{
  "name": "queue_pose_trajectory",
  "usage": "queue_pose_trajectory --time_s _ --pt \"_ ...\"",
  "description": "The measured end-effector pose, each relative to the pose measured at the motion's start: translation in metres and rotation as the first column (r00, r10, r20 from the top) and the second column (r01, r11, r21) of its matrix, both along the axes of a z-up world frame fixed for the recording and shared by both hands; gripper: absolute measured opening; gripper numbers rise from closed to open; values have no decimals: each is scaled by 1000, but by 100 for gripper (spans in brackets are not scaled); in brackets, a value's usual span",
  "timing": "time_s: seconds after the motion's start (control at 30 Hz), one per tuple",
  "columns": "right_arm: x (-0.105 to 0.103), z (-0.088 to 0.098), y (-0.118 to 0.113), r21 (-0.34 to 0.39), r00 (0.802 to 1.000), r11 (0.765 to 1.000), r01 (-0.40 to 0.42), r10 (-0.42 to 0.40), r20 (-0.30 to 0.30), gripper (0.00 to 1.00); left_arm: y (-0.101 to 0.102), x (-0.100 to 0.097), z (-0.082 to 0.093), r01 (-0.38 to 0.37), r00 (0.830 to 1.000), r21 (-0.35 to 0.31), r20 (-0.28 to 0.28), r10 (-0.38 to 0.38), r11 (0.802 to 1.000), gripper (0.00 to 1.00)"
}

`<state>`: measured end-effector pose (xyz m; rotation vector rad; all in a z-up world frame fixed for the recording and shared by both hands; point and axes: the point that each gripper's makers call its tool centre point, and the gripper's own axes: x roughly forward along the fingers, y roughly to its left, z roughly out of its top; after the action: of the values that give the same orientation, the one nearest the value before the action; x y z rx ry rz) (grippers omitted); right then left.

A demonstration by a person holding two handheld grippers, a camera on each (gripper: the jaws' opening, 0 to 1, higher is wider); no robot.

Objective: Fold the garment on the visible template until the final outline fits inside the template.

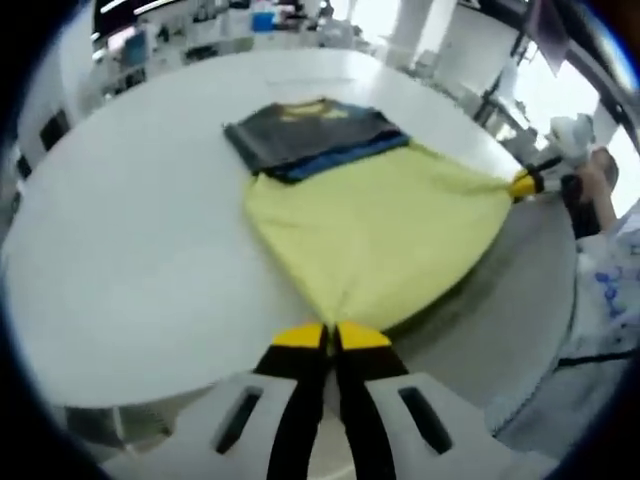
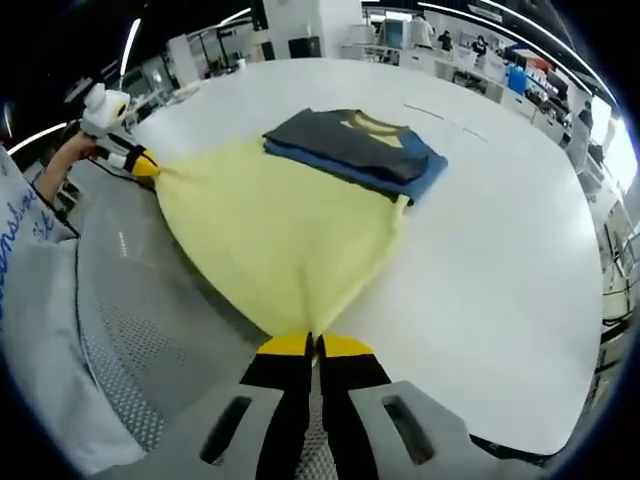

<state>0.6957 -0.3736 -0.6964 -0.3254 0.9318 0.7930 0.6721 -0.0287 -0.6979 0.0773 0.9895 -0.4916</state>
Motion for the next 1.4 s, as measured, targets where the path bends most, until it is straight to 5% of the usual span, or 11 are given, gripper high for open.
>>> queue_pose_trajectory --time_s 0.2,0.67,1.4 --pt "-1 13 -4 -8 999 1000 -7 7 33 3 -4 -4 19 14 1000 -52 15 -14 999 0" --pt "-16 38 -9 4 997 999 -45 45 55 3 -14 -21 40 59 998 -62 27 -57 996 0" --pt "-33 59 -17 0 990 990 -140 140 19 3 -24 -48 66 118 993 -67 -23 -120 991 0"
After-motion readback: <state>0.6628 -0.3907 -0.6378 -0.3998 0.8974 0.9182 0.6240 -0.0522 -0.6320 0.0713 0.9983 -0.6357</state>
